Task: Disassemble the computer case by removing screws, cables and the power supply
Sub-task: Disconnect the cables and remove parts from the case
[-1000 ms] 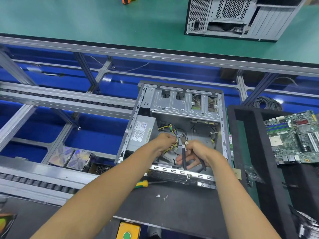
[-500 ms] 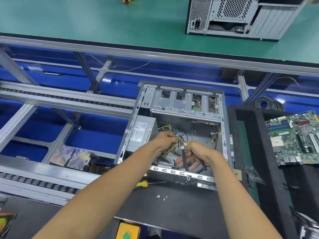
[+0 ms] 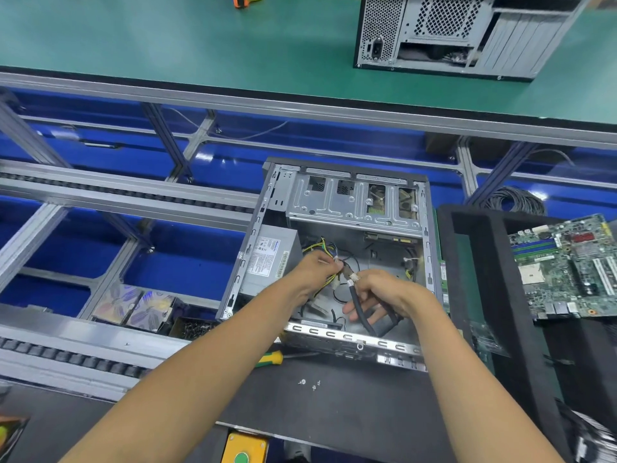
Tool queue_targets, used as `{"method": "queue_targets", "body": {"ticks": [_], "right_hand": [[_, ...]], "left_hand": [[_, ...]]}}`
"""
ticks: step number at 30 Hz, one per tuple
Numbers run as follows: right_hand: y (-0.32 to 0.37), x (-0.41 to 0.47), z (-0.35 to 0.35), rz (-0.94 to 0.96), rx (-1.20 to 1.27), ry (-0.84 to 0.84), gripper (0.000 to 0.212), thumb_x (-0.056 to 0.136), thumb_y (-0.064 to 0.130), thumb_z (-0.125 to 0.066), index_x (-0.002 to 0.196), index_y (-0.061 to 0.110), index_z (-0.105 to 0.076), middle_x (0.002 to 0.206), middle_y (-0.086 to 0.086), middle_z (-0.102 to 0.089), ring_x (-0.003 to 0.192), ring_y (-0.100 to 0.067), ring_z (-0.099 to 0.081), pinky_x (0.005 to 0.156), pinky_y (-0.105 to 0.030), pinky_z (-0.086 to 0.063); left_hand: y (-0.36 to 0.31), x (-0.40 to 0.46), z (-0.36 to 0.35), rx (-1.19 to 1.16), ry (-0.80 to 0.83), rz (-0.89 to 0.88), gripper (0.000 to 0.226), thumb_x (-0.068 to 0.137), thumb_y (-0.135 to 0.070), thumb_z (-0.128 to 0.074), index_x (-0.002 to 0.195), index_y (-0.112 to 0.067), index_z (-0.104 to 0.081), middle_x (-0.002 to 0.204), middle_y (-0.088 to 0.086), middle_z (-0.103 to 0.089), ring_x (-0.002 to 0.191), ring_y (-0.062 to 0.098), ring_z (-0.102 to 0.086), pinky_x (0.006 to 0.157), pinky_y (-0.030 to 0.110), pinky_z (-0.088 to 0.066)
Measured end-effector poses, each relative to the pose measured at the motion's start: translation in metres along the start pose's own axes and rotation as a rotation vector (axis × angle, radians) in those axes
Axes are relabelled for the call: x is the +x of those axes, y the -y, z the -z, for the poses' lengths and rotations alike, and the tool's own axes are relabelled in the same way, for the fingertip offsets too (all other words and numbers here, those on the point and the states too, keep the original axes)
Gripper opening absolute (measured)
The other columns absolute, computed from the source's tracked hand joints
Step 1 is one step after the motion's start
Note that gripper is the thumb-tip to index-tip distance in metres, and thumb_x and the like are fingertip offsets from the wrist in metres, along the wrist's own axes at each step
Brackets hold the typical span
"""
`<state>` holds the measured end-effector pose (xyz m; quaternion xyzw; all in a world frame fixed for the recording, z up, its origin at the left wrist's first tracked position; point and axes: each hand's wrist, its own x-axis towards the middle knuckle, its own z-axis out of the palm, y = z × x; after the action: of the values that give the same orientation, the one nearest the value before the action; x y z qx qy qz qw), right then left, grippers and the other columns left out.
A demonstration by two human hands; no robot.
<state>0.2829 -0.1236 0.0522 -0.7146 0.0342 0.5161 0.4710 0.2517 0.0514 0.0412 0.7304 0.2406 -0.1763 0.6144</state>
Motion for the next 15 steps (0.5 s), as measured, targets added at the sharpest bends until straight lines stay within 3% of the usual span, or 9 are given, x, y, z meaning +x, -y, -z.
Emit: {"method": "queue_targets", "body": {"ticks": [3, 9, 12, 15], "right_hand": [[-0.002, 0.0, 0.005, 0.047, 0.097, -0.019, 0.008, 0.087, 0.003, -0.047, 0.095, 0.005, -0.047, 0.1, -0.026, -0.075, 0.085, -0.037, -0.075, 0.067, -0.05, -0.063], [0.001, -0.003, 0.01, 0.047, 0.127, -0.041, 0.007, 0.085, 0.003, -0.043, 0.091, 0.004, -0.047, 0.1, -0.026, -0.075, 0.089, -0.036, -0.076, 0.063, -0.051, -0.06], [0.005, -0.005, 0.014, 0.031, 0.119, -0.009, 0.011, 0.082, 0.002, -0.04, 0.09, 0.005, -0.046, 0.102, -0.028, -0.074, 0.094, -0.039, -0.075, 0.063, -0.052, -0.06], [0.009, -0.005, 0.016, 0.031, 0.103, 0.04, 0.01, 0.082, 0.003, -0.039, 0.088, 0.006, -0.047, 0.104, -0.029, -0.073, 0.098, -0.041, -0.073, 0.065, -0.054, -0.06]], "left_hand": [[0.001, 0.0, 0.002, -0.043, -0.025, -0.019, 0.016, 0.099, -0.02, -0.068, 0.107, -0.009, -0.06, 0.107, 0.012, -0.064, 0.099, 0.02, -0.055, 0.079, 0.025, -0.043], [0.001, 0.001, 0.002, -0.079, -0.081, -0.01, 0.024, 0.1, -0.005, -0.063, 0.123, 0.001, -0.061, 0.102, 0.011, -0.064, 0.097, 0.019, -0.056, 0.059, 0.005, -0.044], [0.001, 0.003, 0.002, -0.058, -0.092, 0.0, 0.026, 0.1, -0.004, -0.062, 0.125, 0.003, -0.061, 0.109, 0.014, -0.064, 0.1, 0.019, -0.057, 0.073, 0.017, -0.046], [0.002, 0.004, 0.001, -0.053, -0.094, 0.002, 0.025, 0.101, -0.003, -0.061, 0.125, 0.002, -0.061, 0.108, 0.013, -0.063, 0.101, 0.019, -0.056, 0.068, 0.014, -0.044]]}}
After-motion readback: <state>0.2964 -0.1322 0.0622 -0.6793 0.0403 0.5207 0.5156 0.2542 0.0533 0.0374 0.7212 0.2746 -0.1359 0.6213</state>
